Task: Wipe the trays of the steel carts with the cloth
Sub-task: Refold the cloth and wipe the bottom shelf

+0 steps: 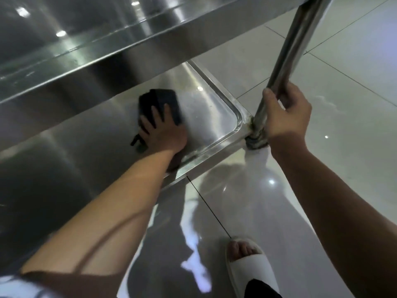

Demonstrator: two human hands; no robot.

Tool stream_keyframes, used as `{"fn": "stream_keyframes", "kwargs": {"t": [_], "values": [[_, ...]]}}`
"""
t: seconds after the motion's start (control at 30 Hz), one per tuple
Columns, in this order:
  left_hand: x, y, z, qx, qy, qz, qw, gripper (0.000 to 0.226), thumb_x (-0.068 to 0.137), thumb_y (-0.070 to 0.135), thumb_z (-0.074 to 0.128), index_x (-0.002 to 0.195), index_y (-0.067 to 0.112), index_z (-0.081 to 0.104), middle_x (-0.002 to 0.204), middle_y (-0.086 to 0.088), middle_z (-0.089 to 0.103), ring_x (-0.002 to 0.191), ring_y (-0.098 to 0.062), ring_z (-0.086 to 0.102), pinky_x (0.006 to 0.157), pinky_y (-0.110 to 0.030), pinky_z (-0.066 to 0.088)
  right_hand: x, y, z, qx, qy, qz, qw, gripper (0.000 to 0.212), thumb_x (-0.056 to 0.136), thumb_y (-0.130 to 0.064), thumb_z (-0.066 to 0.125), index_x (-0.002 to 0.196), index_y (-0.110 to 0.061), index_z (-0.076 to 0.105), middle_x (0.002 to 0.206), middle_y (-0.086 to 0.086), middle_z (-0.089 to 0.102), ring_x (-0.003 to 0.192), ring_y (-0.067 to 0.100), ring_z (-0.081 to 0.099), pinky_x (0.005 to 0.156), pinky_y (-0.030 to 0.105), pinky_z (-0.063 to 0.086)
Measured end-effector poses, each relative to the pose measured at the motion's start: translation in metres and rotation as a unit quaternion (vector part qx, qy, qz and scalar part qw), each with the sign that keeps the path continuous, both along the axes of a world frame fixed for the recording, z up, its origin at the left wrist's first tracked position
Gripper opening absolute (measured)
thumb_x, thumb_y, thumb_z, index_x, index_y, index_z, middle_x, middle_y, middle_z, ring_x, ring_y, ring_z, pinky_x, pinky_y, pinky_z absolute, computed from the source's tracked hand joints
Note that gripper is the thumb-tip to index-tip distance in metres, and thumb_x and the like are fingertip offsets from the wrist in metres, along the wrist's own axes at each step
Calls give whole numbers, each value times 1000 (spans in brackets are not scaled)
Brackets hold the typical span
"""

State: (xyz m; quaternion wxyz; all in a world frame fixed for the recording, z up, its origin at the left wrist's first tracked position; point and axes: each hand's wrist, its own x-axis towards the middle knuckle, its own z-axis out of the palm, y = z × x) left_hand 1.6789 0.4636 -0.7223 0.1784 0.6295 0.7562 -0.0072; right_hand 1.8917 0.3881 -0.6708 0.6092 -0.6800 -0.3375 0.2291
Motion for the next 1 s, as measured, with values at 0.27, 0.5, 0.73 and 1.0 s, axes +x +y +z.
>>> {"fn": "stream_keyframes", "kwargs": {"t": [0.27,0.5,0.73,1.0], "values": [[110,-16,-4,18,6,-242,970,67,99,54,33,156,42,-1,167,11,-6,152,-31,-9,122,-51,-5,3,-1,-3,15,-59,1,998,21,92,-27,67,107,-13,71,83,-13,63,82,3,59,81,25,51],[88,17,-9,82,-12,-337,938,66,98,46,35,157,41,6,167,12,0,153,-25,2,121,-45,5,2,-8,3,6,-56,14,998,18,93,-24,66,109,-17,72,89,-9,68,90,9,65,88,32,55],[87,56,6,-15,-37,-219,975,66,100,45,32,158,39,1,167,6,-4,152,-33,-7,122,-50,-3,3,-16,1,21,-62,25,998,11,93,-21,67,103,-19,71,84,-12,67,85,6,64,84,32,54],[87,-37,1,-22,-54,-360,931,67,99,44,35,155,46,0,166,14,-6,152,-23,-16,121,-44,-9,7,-20,6,22,-68,28,997,20,94,-21,67,111,-15,74,94,-6,72,95,12,67,89,29,56]]}}
